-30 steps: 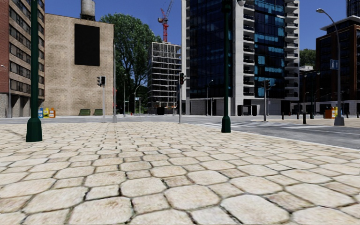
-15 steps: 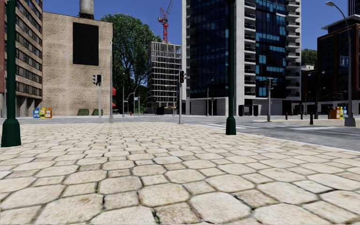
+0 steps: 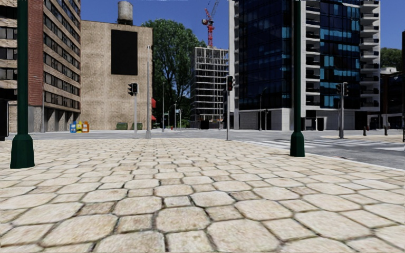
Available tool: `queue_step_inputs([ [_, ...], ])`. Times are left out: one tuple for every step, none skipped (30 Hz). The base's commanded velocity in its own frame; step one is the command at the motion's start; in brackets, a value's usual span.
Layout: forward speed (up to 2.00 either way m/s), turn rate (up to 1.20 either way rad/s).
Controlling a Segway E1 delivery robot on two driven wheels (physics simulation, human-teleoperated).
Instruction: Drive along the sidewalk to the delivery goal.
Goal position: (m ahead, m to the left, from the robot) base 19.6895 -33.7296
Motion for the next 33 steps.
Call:
queue_step_inputs([
  [1.54,0.51],
  [1.54,0.51],
  [1.54,0.51],
  [1.54,0.51],
  [1.54,0.45],
  [1.54,0.0],
  [1.54,0.0],
  [1.54,0.0],
  [1.54,0.0],
  [1.54,0.0],
  [1.54,0.0],
  [1.54,0.0],
  [1.54,0.0],
  [1.54,0.0],
  [1.54,0.0],
  [1.54,0.0],
  [1.54,0.0],
  [1.59,0.0],
  [1.59,0.0],
  [1.76,0.0],
  [1.83,0.0],
  [1.83,0.0],
  [1.84,0.0],
  [1.85,0.0],
  [1.85,0.0],
  [1.83,0.0],
  [1.83,0.0],
  [1.81,0.0],
  [1.78,0.0],
  [1.73,0.0],
  [1.73,0.0],
  [1.67,-0.02],
  [1.63,-0.07],
])
